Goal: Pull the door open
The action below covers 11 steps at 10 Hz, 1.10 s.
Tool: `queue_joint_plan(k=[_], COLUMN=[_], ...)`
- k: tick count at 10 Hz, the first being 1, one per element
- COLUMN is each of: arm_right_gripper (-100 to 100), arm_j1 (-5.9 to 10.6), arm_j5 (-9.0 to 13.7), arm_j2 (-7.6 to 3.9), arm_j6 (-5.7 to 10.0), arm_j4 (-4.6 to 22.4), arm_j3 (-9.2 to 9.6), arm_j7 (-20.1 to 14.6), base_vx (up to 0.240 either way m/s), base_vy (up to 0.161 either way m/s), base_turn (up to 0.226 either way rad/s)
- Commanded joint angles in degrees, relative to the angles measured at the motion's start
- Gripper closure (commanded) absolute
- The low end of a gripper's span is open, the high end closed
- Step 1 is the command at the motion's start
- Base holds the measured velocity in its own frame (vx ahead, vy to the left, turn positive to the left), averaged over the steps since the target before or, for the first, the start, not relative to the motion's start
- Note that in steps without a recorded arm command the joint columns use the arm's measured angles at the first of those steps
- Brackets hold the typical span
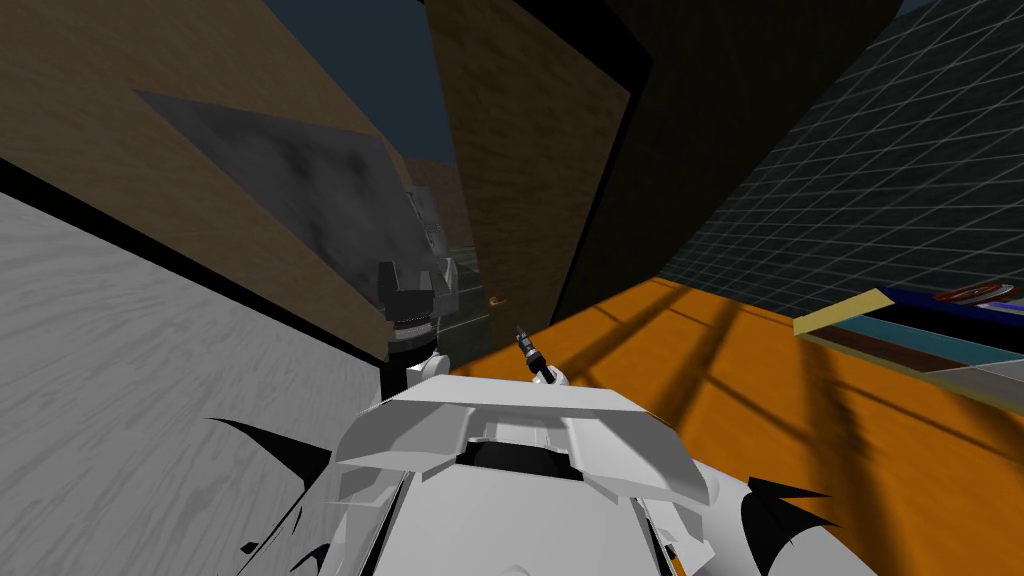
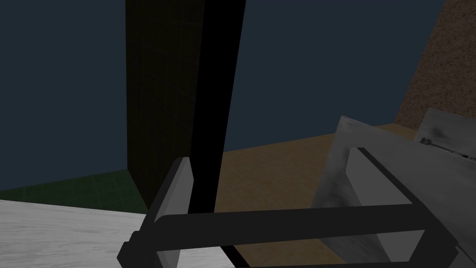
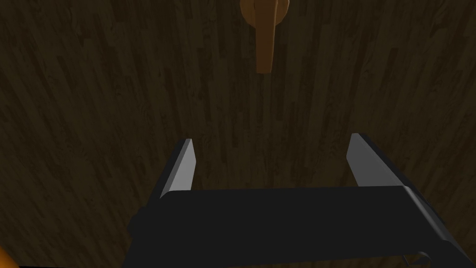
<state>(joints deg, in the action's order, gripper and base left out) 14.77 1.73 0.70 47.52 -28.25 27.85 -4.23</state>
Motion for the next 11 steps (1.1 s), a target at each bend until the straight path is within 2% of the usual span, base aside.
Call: queue_joint_plan(k=[1, 2, 3, 6, 7, 11], arm_right_gripper=[-100, -100, -100, -100, -100, -100], arm_j1=[0.00, 0.00, -0.05, -0.16, -0.07, 0.04], arm_j5=[0.00, 0.00, 0.05, 0.36, 0.81, 0.99], arm_j2=[-0.01, -0.01, -0.57, -1.89, -1.00, 0.13], arm_j6=[0.00, 0.00, -0.16, -0.38, -0.05, 0.25], arm_j4=[-0.01, -0.01, 0.09, 0.35, 0.32, 0.20], arm_j3=[0.00, 0.00, -0.23, -1.11, -1.86, -2.04], arm_j7=[0.00, 0.00, 0.11, 0.64, 1.26, 1.49], base_vx=[0.014, -0.004, -0.058, -0.108, 0.043, 0.135], base_vy=[-0.008, -0.011, -0.071, -0.116, 0.008, 0.137], base_turn=[0.004, -0.031, 0.177, 0.279, -0.029, -0.087])
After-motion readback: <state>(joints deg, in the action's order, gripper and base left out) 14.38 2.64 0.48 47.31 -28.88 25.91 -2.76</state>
